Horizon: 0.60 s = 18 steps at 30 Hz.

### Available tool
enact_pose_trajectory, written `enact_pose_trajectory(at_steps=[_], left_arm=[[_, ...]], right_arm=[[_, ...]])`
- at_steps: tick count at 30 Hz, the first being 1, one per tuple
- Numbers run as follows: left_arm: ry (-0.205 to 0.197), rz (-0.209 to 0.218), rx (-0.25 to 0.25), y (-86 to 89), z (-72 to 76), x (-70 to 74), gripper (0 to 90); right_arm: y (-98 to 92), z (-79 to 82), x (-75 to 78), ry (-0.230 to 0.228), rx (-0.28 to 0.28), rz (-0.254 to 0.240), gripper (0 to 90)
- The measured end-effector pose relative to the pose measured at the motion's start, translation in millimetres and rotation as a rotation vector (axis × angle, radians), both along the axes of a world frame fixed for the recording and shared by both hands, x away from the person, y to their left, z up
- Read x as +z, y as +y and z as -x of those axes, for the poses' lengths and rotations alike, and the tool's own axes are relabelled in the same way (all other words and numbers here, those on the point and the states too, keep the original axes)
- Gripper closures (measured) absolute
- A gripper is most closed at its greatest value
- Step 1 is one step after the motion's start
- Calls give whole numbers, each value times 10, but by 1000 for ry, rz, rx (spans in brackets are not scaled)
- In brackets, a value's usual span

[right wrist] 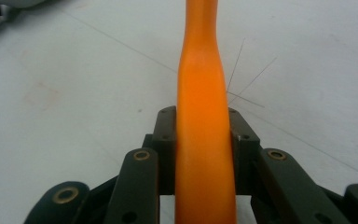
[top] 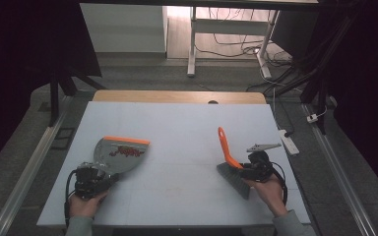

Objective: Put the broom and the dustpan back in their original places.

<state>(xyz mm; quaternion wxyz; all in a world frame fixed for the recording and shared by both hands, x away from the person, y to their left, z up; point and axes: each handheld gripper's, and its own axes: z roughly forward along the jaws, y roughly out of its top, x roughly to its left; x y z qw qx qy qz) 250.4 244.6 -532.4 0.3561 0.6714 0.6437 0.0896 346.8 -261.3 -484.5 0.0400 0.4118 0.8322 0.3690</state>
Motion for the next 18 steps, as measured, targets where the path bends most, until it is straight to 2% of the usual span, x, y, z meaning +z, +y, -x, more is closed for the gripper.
enact_pose_trajectory(at_steps=[4,7,9,14,18], left_arm=[[1,-1,0,-3,1,-3,614],[2,0,1,-7,2,-5,614],[4,0,5,-10,2,-7,613],[18,-3,13,-23,2,-21,613],[28,-18,18,-48,-1,-30,612]], right_arm=[[-27,-59,-31,-10,-24,43,680],[-65,-108,-62,3,-31,51,656],[-88,-143,-83,7,-32,61,618],[-115,-229,-157,2,-53,120,489],[-125,-266,-201,8,-62,151,442]])
